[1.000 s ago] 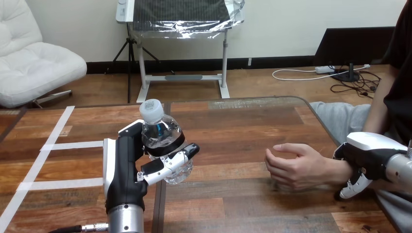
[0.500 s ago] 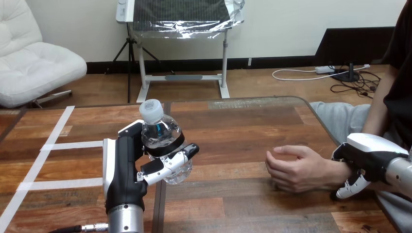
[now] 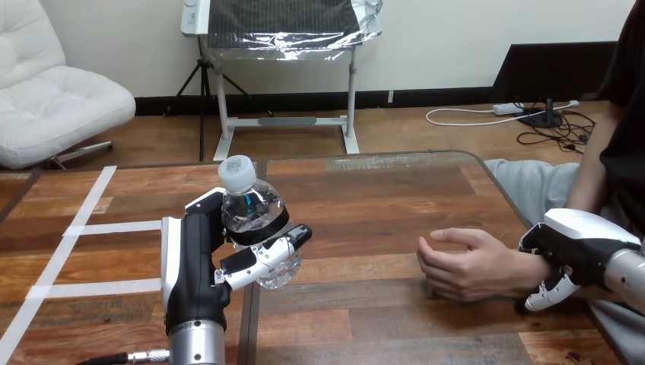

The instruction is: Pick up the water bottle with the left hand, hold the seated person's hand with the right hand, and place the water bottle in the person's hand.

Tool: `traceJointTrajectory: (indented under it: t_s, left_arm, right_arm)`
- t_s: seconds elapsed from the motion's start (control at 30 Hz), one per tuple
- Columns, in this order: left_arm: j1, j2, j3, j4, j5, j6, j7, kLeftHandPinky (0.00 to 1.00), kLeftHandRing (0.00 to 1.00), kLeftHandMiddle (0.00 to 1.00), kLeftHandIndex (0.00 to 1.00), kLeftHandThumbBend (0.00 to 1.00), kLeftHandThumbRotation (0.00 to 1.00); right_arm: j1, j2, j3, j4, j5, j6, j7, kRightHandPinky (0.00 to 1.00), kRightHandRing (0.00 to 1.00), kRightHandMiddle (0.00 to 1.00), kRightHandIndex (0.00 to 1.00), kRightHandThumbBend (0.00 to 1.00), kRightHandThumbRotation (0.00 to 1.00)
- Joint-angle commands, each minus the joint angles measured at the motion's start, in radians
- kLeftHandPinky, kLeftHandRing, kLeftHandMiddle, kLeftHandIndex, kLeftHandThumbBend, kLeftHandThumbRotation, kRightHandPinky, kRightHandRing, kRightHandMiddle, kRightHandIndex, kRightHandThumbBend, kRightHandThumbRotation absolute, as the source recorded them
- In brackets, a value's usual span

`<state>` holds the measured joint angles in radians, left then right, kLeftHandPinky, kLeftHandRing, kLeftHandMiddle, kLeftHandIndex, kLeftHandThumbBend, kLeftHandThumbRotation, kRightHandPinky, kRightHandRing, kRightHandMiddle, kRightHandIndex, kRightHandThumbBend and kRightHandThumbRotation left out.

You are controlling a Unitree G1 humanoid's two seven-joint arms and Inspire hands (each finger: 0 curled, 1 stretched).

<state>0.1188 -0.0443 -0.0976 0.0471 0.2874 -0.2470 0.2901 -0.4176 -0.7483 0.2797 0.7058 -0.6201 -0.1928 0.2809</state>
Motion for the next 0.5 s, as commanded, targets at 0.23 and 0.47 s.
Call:
traceJointTrajectory:
  t_s: [0.23,0.47]
  left_arm:
    - [-0.047,-0.001,0.005,-0.053,0.011,-0.008,0.007,0.36,0.41,0.46,0.44,0.71,0.0]
    - [-0.054,0.003,0.007,-0.042,0.008,-0.019,0.006,0.36,0.41,0.46,0.44,0.7,0.0]
  right_arm:
    - [-0.001,0.003,-0.028,-0.046,0.036,0.012,-0.034,0.49,0.52,0.56,0.55,0.74,0.0]
    - [0.007,0.005,-0.038,-0.065,0.053,0.023,-0.043,0.5,0.53,0.57,0.55,0.74,0.0]
